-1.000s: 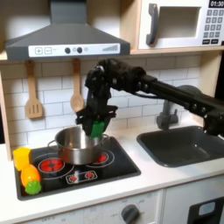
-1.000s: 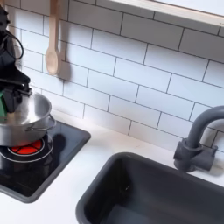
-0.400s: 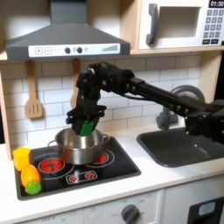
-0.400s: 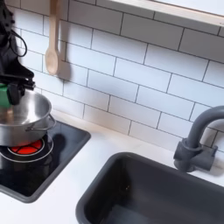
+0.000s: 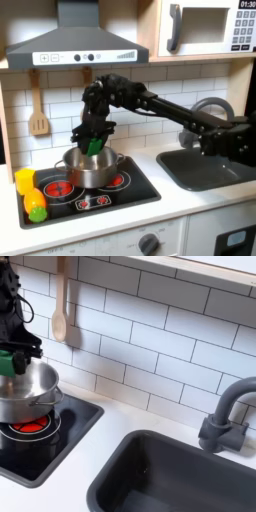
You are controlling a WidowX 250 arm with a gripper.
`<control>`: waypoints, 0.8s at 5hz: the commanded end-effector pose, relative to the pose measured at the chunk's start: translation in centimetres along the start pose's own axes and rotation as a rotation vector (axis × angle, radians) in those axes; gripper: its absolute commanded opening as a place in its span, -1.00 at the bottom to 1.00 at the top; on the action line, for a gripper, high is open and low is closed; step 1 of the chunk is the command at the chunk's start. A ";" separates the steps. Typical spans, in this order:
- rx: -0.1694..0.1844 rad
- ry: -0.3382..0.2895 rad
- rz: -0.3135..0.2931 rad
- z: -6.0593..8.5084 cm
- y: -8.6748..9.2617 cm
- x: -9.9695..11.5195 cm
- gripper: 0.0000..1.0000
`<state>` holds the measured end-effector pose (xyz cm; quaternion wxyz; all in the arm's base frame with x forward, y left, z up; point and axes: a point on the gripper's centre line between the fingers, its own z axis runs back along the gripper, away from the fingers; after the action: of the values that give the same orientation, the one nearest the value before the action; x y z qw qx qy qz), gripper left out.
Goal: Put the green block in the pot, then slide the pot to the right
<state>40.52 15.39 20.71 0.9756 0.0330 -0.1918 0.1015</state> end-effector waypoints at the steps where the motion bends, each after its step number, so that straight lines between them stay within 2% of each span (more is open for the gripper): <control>1: -0.022 0.036 -0.028 -1.3 -1.1 0.2 -0.35; 2: -0.020 0.053 -0.031 -1.7 -1.1 -0.1 1.00; 4: -0.025 0.079 -0.043 -1.9 -1.3 -0.9 1.00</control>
<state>40.70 14.31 18.08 0.9856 0.0179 -0.1474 0.0809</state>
